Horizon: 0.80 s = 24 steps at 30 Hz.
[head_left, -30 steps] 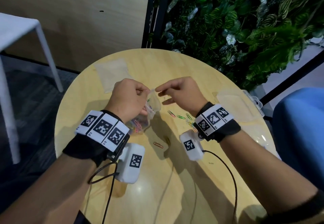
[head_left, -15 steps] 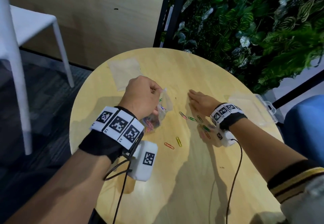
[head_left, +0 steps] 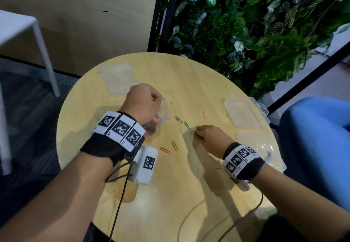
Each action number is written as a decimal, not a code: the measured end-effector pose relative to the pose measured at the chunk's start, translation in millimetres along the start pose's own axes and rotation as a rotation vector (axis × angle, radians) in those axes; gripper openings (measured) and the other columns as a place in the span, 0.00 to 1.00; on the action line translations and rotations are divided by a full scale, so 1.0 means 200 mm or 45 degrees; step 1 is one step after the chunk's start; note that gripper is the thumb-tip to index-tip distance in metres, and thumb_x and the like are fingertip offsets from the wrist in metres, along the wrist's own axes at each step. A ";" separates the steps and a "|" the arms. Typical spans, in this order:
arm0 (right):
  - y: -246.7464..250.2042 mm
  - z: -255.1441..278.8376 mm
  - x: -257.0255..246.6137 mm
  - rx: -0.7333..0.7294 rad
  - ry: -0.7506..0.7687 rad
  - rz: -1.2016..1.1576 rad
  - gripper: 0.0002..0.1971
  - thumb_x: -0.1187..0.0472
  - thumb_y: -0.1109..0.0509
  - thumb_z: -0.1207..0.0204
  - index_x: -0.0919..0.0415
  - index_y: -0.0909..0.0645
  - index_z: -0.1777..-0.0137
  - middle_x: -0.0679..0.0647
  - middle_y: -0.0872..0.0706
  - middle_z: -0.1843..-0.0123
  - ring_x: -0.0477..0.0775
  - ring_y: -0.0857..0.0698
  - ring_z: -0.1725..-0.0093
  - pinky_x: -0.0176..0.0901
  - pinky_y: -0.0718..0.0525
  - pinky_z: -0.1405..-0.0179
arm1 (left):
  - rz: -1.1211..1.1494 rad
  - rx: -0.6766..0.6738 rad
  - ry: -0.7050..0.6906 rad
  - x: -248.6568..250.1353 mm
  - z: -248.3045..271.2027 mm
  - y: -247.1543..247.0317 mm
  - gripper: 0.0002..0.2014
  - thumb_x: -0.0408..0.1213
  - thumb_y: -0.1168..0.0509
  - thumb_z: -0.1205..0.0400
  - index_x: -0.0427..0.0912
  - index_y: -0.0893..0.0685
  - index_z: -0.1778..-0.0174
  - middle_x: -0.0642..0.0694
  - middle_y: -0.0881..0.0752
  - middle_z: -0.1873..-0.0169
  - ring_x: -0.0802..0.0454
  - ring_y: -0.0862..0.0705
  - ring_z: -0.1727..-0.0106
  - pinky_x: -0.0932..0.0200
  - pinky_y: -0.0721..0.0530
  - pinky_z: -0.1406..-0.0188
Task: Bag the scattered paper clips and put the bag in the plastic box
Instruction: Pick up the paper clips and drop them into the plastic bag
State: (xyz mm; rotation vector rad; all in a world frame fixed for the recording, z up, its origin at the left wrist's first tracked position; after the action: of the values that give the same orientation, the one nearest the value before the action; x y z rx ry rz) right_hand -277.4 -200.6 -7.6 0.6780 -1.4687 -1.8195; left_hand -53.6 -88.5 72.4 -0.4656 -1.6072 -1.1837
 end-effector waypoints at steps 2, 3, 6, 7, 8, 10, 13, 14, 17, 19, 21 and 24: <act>-0.03 0.02 -0.03 0.091 -0.062 -0.019 0.15 0.61 0.42 0.17 0.61 0.13 0.46 0.57 0.15 0.51 0.60 0.15 0.54 0.52 0.15 0.49 | -0.009 -0.024 0.003 0.00 0.01 -0.03 0.10 0.29 0.36 0.14 0.37 0.08 0.54 0.40 0.08 0.62 0.47 0.09 0.75 0.52 0.06 0.67; -0.04 0.02 -0.03 0.101 -0.103 -0.023 0.15 0.61 0.43 0.18 0.60 0.12 0.48 0.56 0.16 0.54 0.60 0.16 0.57 0.51 0.14 0.52 | -0.001 -0.034 0.007 0.00 0.01 -0.04 0.10 0.29 0.35 0.14 0.37 0.08 0.54 0.40 0.08 0.62 0.48 0.09 0.75 0.52 0.07 0.68; 0.00 0.01 0.00 0.118 -0.234 -0.109 0.14 0.61 0.40 0.19 0.59 0.11 0.50 0.56 0.13 0.58 0.59 0.15 0.59 0.48 0.14 0.56 | 0.004 -0.054 0.006 0.00 0.02 -0.08 0.09 0.30 0.34 0.14 0.37 0.08 0.55 0.41 0.08 0.64 0.49 0.09 0.77 0.56 0.08 0.72; 0.03 0.00 0.02 0.149 -0.288 -0.210 0.13 0.61 0.37 0.20 0.59 0.10 0.52 0.56 0.11 0.58 0.58 0.14 0.60 0.45 0.14 0.56 | -0.002 -0.064 0.003 0.00 0.01 -0.09 0.09 0.31 0.34 0.14 0.38 0.08 0.55 0.41 0.08 0.64 0.50 0.09 0.77 0.57 0.08 0.72; 0.05 0.00 0.06 0.181 -0.347 -0.327 0.11 0.60 0.34 0.21 0.58 0.09 0.54 0.55 0.09 0.60 0.56 0.14 0.61 0.42 0.14 0.58 | -0.007 -0.072 0.002 0.00 0.01 -0.10 0.09 0.31 0.33 0.14 0.39 0.08 0.55 0.42 0.08 0.64 0.50 0.09 0.77 0.58 0.09 0.73; 0.07 0.00 0.14 0.245 -0.499 -0.645 0.07 0.58 0.27 0.24 0.58 0.08 0.57 0.52 0.08 0.63 0.50 0.14 0.65 0.35 0.15 0.62 | -0.011 -0.094 0.004 0.00 0.01 -0.13 0.08 0.32 0.33 0.14 0.39 0.08 0.54 0.42 0.08 0.65 0.50 0.09 0.76 0.58 0.09 0.73; 0.05 0.03 0.17 0.285 -0.691 -1.578 0.10 0.67 0.24 0.27 0.70 0.11 0.47 0.62 0.09 0.57 0.54 0.12 0.62 0.41 0.10 0.54 | -0.015 -0.128 -0.013 0.00 0.01 -0.17 0.09 0.32 0.34 0.14 0.40 0.08 0.55 0.41 0.08 0.65 0.48 0.09 0.76 0.52 0.07 0.71; 0.06 0.03 0.13 0.266 -0.690 -1.892 0.12 0.70 0.26 0.27 0.75 0.14 0.44 0.66 0.10 0.55 0.56 0.12 0.61 0.42 0.09 0.53 | -0.013 -0.134 -0.017 0.00 0.01 -0.18 0.09 0.32 0.34 0.14 0.41 0.08 0.54 0.41 0.08 0.65 0.47 0.09 0.75 0.51 0.07 0.70; 0.12 0.02 0.03 0.140 -0.591 -2.284 0.14 0.72 0.28 0.25 0.77 0.17 0.40 0.65 0.12 0.50 0.54 0.12 0.56 0.35 0.10 0.55 | 0.001 -0.149 -0.029 0.01 0.02 -0.22 0.08 0.32 0.34 0.14 0.41 0.08 0.50 0.45 0.09 0.64 0.51 0.09 0.75 0.56 0.07 0.70; 0.15 0.00 -0.04 0.056 -0.487 -2.432 0.16 0.71 0.28 0.25 0.77 0.18 0.38 0.66 0.13 0.47 0.54 0.12 0.53 0.38 0.11 0.48 | 0.024 -0.141 -0.029 0.01 0.03 -0.24 0.09 0.32 0.34 0.14 0.40 0.08 0.49 0.48 0.10 0.64 0.52 0.09 0.75 0.56 0.08 0.70; 0.16 -0.01 -0.12 -0.018 -0.436 -2.504 0.16 0.71 0.30 0.24 0.78 0.19 0.37 0.66 0.13 0.47 0.53 0.12 0.54 0.36 0.11 0.49 | 0.038 -0.132 -0.034 0.02 0.04 -0.25 0.09 0.31 0.34 0.14 0.39 0.08 0.50 0.48 0.10 0.64 0.50 0.09 0.75 0.52 0.07 0.68; 0.14 -0.02 -0.21 -0.070 -0.436 -2.534 0.14 0.72 0.33 0.21 0.79 0.20 0.37 0.63 0.13 0.49 0.48 0.12 0.59 0.31 0.11 0.57 | 0.034 -0.175 -0.055 0.02 0.05 -0.26 0.08 0.31 0.34 0.14 0.38 0.08 0.50 0.42 0.08 0.61 0.47 0.08 0.72 0.46 0.06 0.66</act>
State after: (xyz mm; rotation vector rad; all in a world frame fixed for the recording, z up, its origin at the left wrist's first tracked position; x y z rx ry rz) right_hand -242.9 -172.6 17.1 2.3622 -0.5483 -3.3475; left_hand -101.0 -103.6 52.7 -0.6028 -1.5577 -1.2765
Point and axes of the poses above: each hand's wrist, its own z-axis away from the middle knuckle, its own y-axis out of the back of the hand, x = y × z, the point moved 4 cm from there along -z, towards the middle knuckle
